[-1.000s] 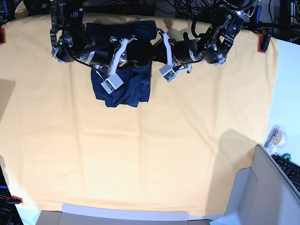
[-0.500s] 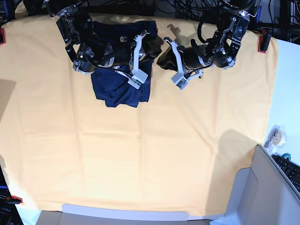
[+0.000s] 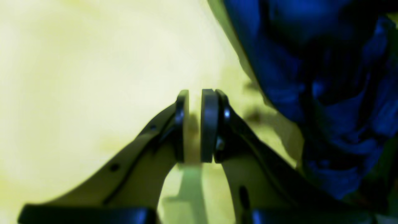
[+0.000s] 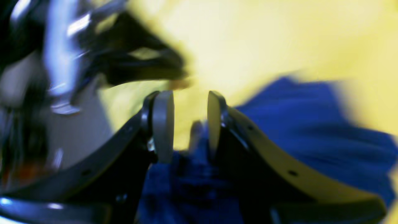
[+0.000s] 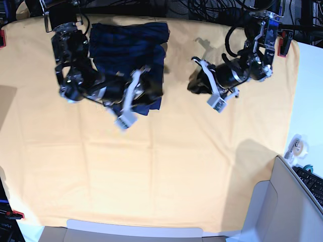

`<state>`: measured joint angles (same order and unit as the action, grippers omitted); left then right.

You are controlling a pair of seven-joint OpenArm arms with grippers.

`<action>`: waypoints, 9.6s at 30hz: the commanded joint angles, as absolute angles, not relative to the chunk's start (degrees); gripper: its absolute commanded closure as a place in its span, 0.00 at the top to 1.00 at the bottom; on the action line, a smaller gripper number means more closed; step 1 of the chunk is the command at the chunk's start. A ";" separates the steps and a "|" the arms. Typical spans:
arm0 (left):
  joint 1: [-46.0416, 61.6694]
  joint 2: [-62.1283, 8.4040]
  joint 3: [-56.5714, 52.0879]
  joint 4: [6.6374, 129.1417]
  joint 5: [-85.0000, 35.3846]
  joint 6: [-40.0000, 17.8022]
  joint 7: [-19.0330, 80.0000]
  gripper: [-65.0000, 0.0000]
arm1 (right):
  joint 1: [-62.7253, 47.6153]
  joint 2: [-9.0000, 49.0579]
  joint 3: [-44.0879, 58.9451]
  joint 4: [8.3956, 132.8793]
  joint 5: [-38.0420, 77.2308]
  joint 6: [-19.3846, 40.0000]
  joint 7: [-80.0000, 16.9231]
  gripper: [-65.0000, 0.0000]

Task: Fold the T-shirt properly

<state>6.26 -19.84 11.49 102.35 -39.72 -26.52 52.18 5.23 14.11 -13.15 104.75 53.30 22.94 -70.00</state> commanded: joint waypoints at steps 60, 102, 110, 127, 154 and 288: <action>-6.81 1.89 24.22 102.20 10.95 -26.51 58.86 0.00 | -7.52 9.27 6.29 104.84 45.23 22.99 -68.62 0.00; 5.93 0.66 45.85 111.96 10.86 -40.00 51.12 0.00 | 3.82 3.03 -2.59 99.91 21.49 14.64 -68.35 0.00; 9.19 0.57 45.85 108.88 10.86 -40.00 48.66 0.00 | 4.18 3.38 -2.68 92.18 21.58 14.73 -64.31 0.00; 14.90 -1.10 45.93 111.34 10.86 -40.00 51.91 0.00 | 8.66 4.44 -2.68 88.13 21.32 14.73 -63.87 0.00; 14.37 -2.24 41.10 117.05 10.95 -40.00 52.26 0.40 | 12.26 15.34 18.33 73.71 65.27 15.78 -69.14 0.55; 12.44 3.21 2.95 90.51 -39.60 -40.00 80.00 0.29 | 14.55 6.73 1.54 68.70 53.41 15.16 -70.81 0.00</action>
